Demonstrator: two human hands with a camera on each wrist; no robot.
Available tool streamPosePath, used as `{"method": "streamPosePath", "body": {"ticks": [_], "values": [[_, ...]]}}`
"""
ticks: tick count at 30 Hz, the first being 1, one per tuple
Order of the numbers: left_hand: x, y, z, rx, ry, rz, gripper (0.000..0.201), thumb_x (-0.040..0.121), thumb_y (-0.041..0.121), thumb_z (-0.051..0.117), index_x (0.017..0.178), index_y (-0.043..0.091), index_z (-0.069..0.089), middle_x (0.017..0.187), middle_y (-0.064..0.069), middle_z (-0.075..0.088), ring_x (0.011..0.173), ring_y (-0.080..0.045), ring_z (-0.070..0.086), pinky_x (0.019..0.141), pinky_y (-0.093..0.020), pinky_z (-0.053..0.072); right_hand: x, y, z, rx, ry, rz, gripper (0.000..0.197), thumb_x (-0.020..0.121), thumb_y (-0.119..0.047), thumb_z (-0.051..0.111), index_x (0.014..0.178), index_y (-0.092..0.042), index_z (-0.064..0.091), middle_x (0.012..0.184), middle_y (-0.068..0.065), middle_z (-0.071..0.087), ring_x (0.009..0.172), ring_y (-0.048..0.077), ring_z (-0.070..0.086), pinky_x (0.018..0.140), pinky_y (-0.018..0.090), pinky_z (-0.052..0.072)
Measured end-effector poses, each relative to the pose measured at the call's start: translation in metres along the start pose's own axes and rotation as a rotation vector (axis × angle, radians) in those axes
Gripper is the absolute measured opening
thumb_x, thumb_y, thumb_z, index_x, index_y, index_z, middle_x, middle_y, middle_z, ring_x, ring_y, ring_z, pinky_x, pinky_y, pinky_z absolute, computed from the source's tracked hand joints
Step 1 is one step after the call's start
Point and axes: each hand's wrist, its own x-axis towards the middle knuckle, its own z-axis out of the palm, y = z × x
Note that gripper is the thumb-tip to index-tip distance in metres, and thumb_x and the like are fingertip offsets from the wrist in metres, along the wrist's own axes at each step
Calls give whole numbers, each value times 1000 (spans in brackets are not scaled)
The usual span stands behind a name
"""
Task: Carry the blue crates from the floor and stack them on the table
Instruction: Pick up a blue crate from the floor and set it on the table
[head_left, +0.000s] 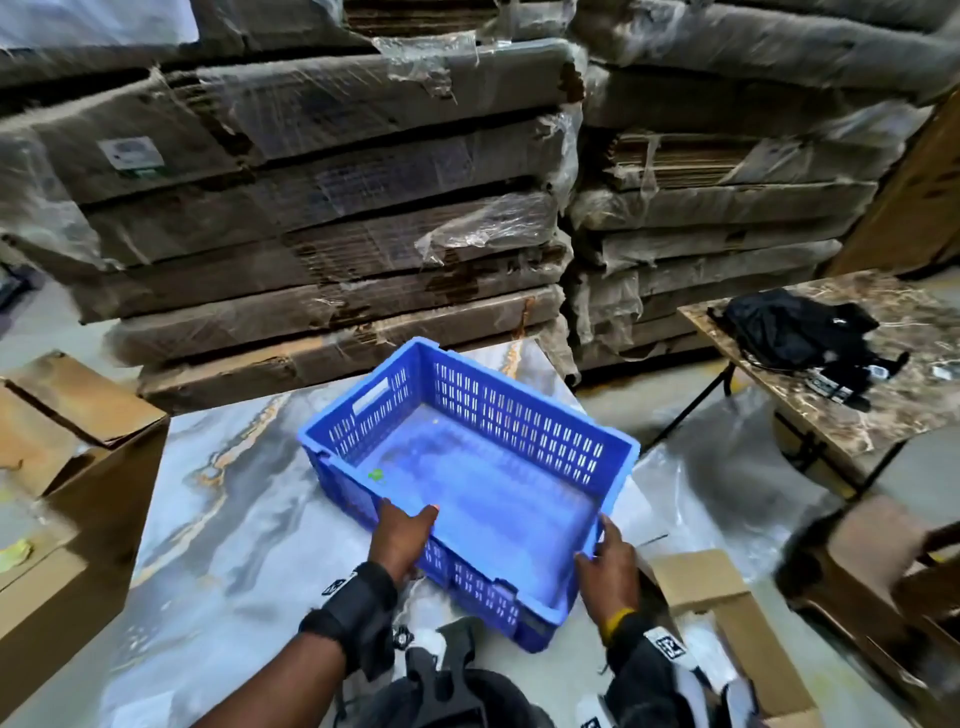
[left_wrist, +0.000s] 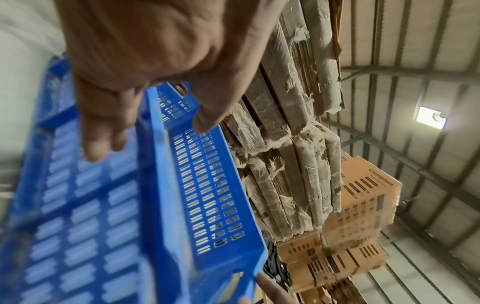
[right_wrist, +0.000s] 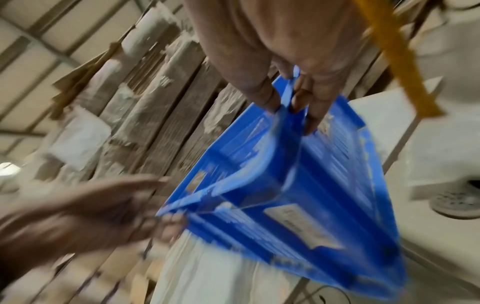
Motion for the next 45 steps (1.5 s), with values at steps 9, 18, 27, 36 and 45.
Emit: {"method": "streamPosePath", "body": {"ticks": [9, 18, 27, 36, 45], "values": [[43, -35, 2, -105, 220, 27, 35, 59, 23, 51, 91, 11, 60, 89, -28, 69, 90, -48, 70, 69, -49, 55, 41, -59, -36, -640, -85, -212, 36, 89, -41, 50, 124, -35, 57, 118, 5, 68, 110, 26, 62, 86, 35, 49], [74, -52, 13, -186, 283, -20, 31, 62, 17, 52, 89, 20, 68, 82, -12, 75, 72, -36, 74, 61, -60, 62, 186, -65, -62, -751, -426, -171, 35, 98, -26, 45, 115, -6, 67, 123, 21, 63, 113, 33, 60, 89, 31, 45], [89, 34, 35, -127, 152, -12, 38, 66, 10, 48, 97, 12, 70, 85, -16, 74, 58, -26, 67, 60, -54, 64, 231, -53, -97, -581, -554, -63, 22, 92, -13, 51, 104, -13, 69, 88, 8, 60, 76, 23, 57, 69, 34, 54], [114, 101, 98, -66, 75, 49, 43, 60, 6, 42, 91, 16, 69, 87, -16, 69, 67, -28, 58, 72, -55, 59, 260, -9, -147, -304, -494, 132, 36, 91, -8, 51, 124, -19, 60, 70, 4, 61, 60, 22, 58, 52, 37, 54], [129, 99, 113, 39, 98, 53, 74, 56, 12, 40, 124, 16, 68, 94, -21, 73, 74, -47, 66, 67, -66, 58, 263, 15, -153, -195, -452, 178, 34, 92, -17, 53, 125, -23, 60, 77, 5, 62, 63, 23, 59, 49, 33, 52]]}}
